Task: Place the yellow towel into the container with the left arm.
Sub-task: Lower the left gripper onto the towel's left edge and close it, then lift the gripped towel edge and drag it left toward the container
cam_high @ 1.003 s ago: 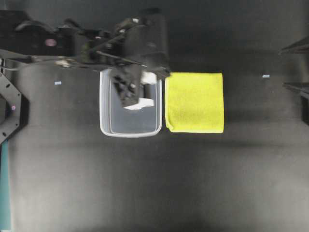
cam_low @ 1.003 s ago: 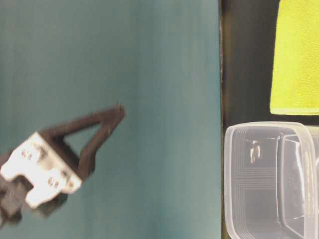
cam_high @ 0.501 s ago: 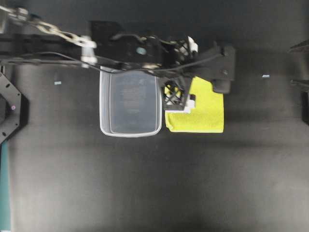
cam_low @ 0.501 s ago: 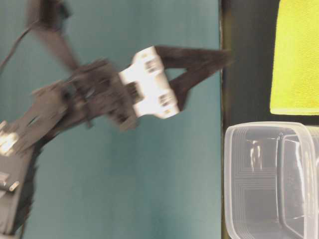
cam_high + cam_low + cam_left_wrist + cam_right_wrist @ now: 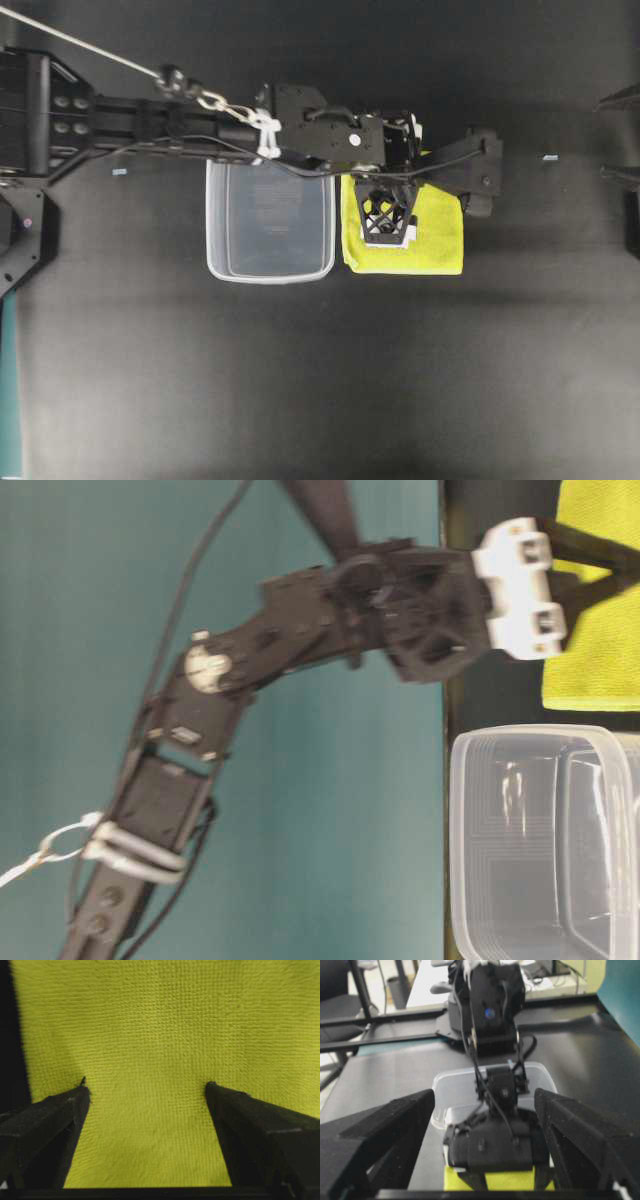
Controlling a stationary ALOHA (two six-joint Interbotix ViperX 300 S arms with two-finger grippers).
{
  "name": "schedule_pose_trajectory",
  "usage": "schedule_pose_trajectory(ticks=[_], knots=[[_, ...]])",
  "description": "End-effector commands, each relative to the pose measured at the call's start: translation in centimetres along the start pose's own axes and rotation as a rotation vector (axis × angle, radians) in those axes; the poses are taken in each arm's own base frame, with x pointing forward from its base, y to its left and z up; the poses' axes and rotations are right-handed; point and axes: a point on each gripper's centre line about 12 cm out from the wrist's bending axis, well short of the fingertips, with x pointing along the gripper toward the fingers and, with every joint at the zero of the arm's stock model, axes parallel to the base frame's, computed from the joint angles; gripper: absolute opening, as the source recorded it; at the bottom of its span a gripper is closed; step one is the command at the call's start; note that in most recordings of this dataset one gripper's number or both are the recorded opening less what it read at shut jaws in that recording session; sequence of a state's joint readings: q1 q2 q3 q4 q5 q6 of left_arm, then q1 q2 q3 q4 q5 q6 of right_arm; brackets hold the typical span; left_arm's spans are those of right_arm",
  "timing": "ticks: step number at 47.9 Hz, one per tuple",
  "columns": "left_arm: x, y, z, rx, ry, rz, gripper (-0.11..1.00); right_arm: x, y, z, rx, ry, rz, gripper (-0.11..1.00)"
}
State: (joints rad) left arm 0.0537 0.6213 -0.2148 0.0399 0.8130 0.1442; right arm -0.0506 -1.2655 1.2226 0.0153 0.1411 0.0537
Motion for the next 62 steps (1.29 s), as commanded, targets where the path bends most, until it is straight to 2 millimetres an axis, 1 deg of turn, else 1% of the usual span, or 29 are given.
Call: schedule_pose_trajectory(ticks=[1, 7, 12, 15, 18, 23, 27, 29, 36, 39, 43, 48, 53, 56, 57, 58, 59, 62], knots=[[0.6, -0.5, -0.2, 0.013, 0.018, -0.004, 0.90, 0.1, 0.0, 0.4, 0.014, -0.008, -0.002, 0.78], [2.1, -1.2, -1.3, 0.017, 0.068, -0.015, 0.90, 0.1, 0.0, 0.2, 0.032, -0.005, -0.001, 0.77], [2.1, -1.5, -1.4, 0.023, 0.068, -0.016, 0.86, 0.0, 0.0, 0.2, 0.042, -0.005, -0.002, 0.77], [1.9, -1.8, -1.1, 0.028, 0.061, -0.017, 0.80, 0.0, 0.0, 0.3, 0.042, -0.011, -0.002, 0.77], [1.6, -2.2, -0.8, 0.035, 0.050, -0.018, 0.66, -0.1, 0.0, 0.4, 0.040, -0.014, -0.001, 0.76], [0.2, -2.2, -0.2, 0.043, 0.023, -0.015, 0.34, -0.2, 0.0, 0.4, 0.040, -0.023, -0.001, 0.76], [-0.6, -1.9, 0.0, 0.040, 0.008, -0.011, 0.12, -0.3, 0.0, 0.5, 0.040, -0.028, 0.000, 0.76], [-1.3, -1.8, 0.4, 0.041, -0.007, -0.008, 0.07, -0.4, 0.0, 0.6, 0.040, -0.034, 0.000, 0.75], [-4.7, -1.6, 1.9, 0.041, -0.079, 0.002, 0.07, -0.6, 0.0, 0.9, 0.040, -0.046, 0.001, 0.76], [-6.7, -1.4, 2.7, 0.039, -0.115, 0.008, 0.07, -0.7, 0.0, 0.9, 0.040, -0.051, 0.002, 0.75], [-10.4, -1.2, 3.5, 0.036, -0.162, 0.015, 0.07, -0.7, 0.0, 0.9, 0.040, -0.054, 0.002, 0.75], [-14.8, -1.5, 3.5, 0.043, -0.188, 0.017, 0.07, -0.7, 0.0, 0.9, 0.040, -0.055, 0.002, 0.75], [-18.8, -1.5, 2.5, 0.040, -0.190, 0.018, 0.07, -0.7, 0.0, 0.8, 0.040, -0.054, 0.002, 0.75], [-20.5, -1.4, 1.5, 0.035, -0.177, 0.018, 0.07, -0.7, 0.0, 0.8, 0.040, -0.055, 0.002, 0.75], [-21.1, -1.3, 0.8, 0.032, -0.168, 0.017, 0.07, -0.7, 0.0, 0.8, 0.040, -0.054, 0.002, 0.75], [-21.3, -1.4, 0.6, 0.032, -0.168, 0.017, 0.07, -0.7, 0.0, 0.8, 0.040, -0.054, 0.002, 0.75], [-21.8, -1.4, 0.0, 0.029, -0.160, 0.017, 0.07, -0.7, 0.0, 0.8, 0.040, -0.054, 0.002, 0.75], [-22.2, -1.3, -1.6, 0.029, -0.140, 0.016, 0.07, -0.6, 0.0, 0.7, 0.040, -0.054, 0.002, 0.75]])
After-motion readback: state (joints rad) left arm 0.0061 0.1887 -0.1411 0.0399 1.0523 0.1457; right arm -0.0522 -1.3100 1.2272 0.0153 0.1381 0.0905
